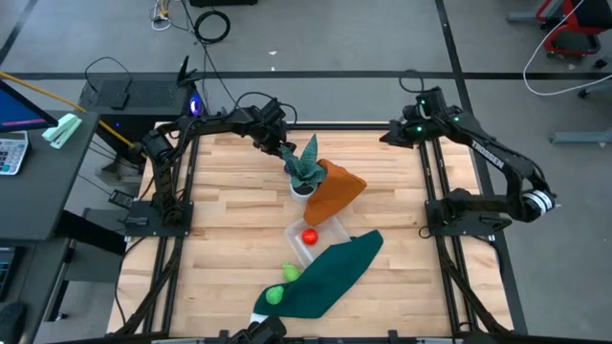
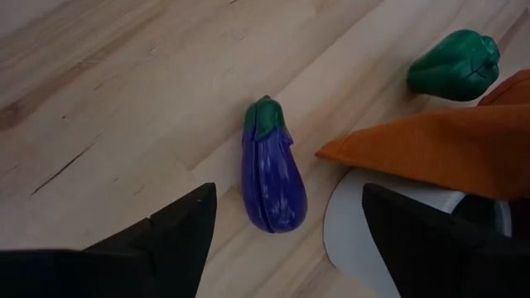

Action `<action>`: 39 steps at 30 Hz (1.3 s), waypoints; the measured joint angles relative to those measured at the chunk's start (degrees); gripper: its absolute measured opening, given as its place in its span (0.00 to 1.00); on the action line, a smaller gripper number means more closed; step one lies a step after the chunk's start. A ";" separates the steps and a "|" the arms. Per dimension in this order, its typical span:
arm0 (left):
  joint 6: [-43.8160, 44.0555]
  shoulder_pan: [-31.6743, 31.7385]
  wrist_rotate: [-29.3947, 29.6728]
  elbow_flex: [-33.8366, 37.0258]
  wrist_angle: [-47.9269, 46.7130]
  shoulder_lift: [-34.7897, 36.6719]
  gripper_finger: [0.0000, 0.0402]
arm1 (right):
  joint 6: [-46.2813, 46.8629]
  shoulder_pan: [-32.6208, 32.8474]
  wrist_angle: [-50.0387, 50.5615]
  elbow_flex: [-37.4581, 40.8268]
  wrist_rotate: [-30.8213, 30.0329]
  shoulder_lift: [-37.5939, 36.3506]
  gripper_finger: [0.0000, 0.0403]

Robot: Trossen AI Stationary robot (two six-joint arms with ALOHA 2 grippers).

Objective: Pick and placing Produce into tupperware
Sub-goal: Put the violet eggplant into the transparent bin

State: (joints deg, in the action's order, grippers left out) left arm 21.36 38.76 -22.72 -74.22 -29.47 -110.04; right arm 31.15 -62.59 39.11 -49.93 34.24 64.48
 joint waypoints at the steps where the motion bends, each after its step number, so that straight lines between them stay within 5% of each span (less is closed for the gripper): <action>1: -0.02 0.00 0.00 0.00 -0.04 0.00 0.77 | -0.26 0.00 -0.07 0.00 0.00 0.72 0.50; 39: 0.40 -0.37 3.02 0.02 2.54 -5.40 0.77 | -3.89 0.13 -0.19 0.00 -0.85 2.98 0.50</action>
State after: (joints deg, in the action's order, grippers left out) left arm 21.76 38.39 -19.70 -74.19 -26.94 -115.44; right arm 27.27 -62.46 38.93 -49.93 33.39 67.46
